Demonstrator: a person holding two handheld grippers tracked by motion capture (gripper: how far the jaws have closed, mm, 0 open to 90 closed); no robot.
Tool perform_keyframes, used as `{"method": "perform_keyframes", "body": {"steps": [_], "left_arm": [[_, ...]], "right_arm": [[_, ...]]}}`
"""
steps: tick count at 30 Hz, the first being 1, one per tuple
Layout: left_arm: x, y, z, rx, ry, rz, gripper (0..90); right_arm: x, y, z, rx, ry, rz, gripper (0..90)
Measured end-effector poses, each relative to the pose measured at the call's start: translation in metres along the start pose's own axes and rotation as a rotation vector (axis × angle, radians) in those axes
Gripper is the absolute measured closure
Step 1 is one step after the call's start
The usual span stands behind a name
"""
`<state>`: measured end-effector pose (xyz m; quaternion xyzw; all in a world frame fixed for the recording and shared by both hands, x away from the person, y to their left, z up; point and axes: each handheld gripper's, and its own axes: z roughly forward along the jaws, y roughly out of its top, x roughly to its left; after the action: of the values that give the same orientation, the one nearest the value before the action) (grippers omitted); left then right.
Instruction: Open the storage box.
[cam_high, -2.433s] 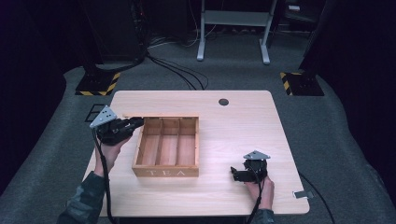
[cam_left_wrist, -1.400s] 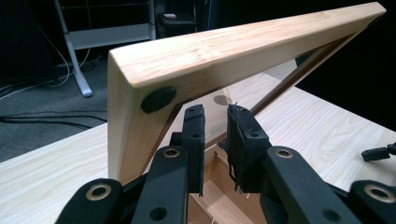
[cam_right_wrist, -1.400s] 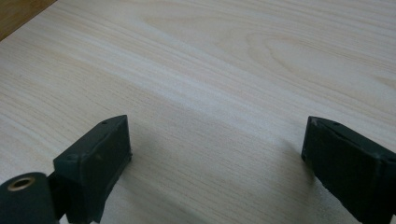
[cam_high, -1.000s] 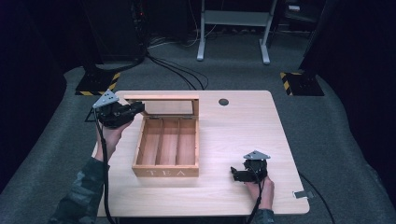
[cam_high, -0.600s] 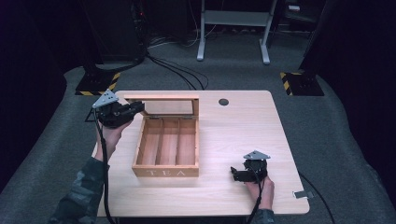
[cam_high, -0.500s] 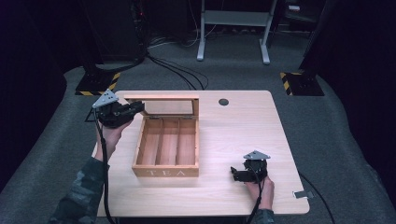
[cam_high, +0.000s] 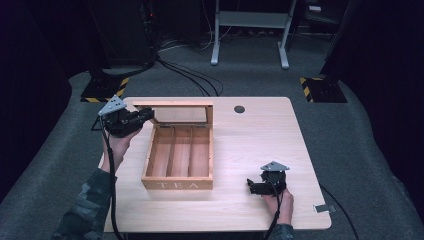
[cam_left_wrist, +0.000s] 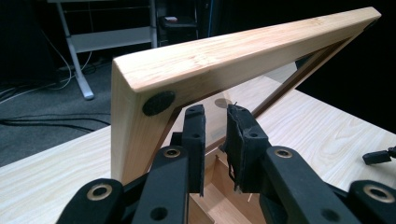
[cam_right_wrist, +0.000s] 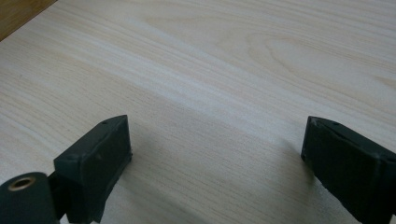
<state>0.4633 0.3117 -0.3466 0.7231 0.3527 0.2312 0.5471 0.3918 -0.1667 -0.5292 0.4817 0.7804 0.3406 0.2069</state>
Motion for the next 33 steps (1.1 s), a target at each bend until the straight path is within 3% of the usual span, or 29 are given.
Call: {"method": "perform_keyframes", "body": {"steps": [33], "left_arm": [[0.0001, 0.0017, -0.0006, -0.001, 0.009, 0.003, 77.7]], "right_arm": [[0.0000, 0.0000, 0.0000, 0.000, 0.000, 0.000, 7.7]]}}
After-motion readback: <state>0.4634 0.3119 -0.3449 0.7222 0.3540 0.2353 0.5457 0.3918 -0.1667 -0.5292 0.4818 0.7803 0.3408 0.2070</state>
